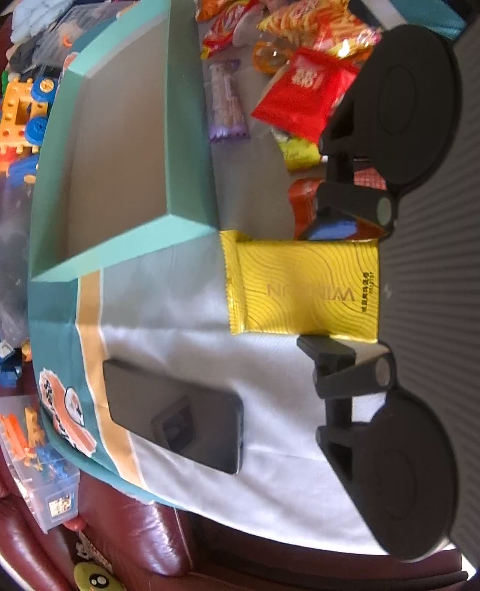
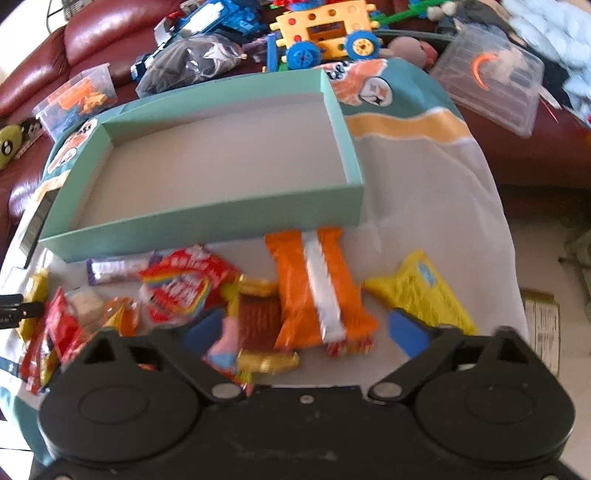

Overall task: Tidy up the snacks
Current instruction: 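Grasp the yellow WINSUN bar with left gripper while right grasps orange-silver pack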

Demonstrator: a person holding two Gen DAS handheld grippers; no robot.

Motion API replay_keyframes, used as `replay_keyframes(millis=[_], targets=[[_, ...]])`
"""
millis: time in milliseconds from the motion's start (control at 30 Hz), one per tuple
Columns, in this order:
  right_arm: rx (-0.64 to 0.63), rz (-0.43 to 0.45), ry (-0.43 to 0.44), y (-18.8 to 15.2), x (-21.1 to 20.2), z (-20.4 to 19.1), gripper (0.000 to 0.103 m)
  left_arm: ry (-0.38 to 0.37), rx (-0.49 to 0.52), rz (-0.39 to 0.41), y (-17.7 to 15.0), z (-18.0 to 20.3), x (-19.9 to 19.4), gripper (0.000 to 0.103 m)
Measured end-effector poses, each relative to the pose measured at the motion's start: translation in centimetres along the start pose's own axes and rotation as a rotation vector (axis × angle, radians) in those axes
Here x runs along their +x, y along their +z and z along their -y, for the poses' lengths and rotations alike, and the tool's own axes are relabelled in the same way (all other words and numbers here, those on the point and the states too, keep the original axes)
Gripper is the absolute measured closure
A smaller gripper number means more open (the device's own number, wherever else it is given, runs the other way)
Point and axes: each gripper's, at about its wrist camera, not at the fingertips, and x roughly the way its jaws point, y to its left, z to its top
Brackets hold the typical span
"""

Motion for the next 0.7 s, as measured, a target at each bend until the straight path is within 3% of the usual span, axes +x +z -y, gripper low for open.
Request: replay_keyframes(millis=[100, 167, 267, 300, 400, 467, 533, 700], targets=[[-0.011, -0.037, 0.007, 1.3, 2.1, 0.4, 0.034, -0.007, -0.024, -0.01, 0.1, -0.6, 0.3, 0.05], [-0.016, -0.056, 0.0, 2.1, 3.3, 0.5, 0.035, 0.003, -0.038, -0.019, 0.1, -1.1, 0.4, 0.047], [-0.029, -0.082, -0.013, 2.8, 4.9, 0.7, 0.046, 0.026, -0.051, -0.034, 0.1, -1.9, 0.8, 0.038], [-0.032, -0.089, -0.01, 2.8, 5.5, 0.6, 0.049, 0.029, -0.062, -0.038, 0.2, -2.2, 0.9, 0.031], [-0.041, -0.103, -0.018, 2.7, 6.5, 0.6, 0.049, 0.027, -0.078, -0.044, 0.3, -2.5, 1.3, 0.025], [-0.028, -0.094, -0.019, 2.9, 6.9, 0.7, 0.049, 0.024, -0.068, -0.038, 0.4, -2.3, 1.3, 0.028], [-0.04, -0.088, -0.029, 3.0, 7.3, 0.5, 0.048, 0.002, -0.056, -0.014, 0.5, -1.9, 1.0, 0.051], [-0.063, -0.06, -0.039, 2.8, 7.3, -0.4, 0.055, 0.05, -0.045, 0.0, 0.4, -0.7, 0.7, 0.052]])
